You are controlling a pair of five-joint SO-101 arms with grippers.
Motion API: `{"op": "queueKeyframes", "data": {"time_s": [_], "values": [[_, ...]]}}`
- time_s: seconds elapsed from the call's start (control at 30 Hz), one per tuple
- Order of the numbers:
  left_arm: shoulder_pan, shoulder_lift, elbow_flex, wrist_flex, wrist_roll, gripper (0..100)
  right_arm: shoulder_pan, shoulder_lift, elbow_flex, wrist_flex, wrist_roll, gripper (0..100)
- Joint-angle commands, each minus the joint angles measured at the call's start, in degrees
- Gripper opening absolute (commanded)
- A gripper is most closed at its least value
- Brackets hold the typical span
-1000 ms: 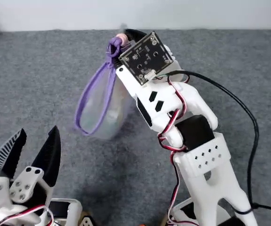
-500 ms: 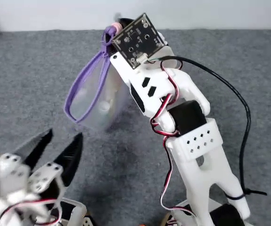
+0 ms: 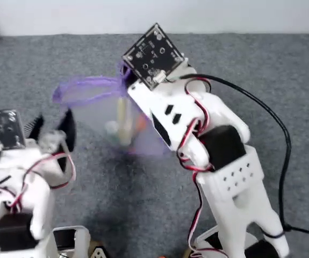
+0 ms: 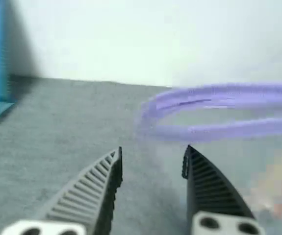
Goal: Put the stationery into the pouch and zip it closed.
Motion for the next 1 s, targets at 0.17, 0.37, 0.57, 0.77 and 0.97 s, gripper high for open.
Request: {"op": "queueKeyframes", "data": {"time_s": [0.17, 0.37, 0.57, 0.77, 0.97], "values": [[-1.93, -0.7, -7.87, 4.22, -0.88, 19, -0.66, -2.68, -3.34, 5.58, -4.4, 0.7], [11.43, -0.62, -19.47, 15.91, -1.05, 19, -4.7, 0.57, -2.99, 5.58, -4.4, 0.7], [16.35, -0.7, -21.67, 20.84, -1.14, 19, -5.93, 2.07, -2.99, 5.58, -4.31, 0.7], [16.88, -0.26, -30.46, 24.97, -1.05, 19, -5.85, 2.24, -2.99, 5.58, -4.04, 0.7], [19.6, -0.62, -31.69, 30.68, -1.05, 19, -5.76, 2.15, -3.16, 5.14, -4.31, 0.7]]}}
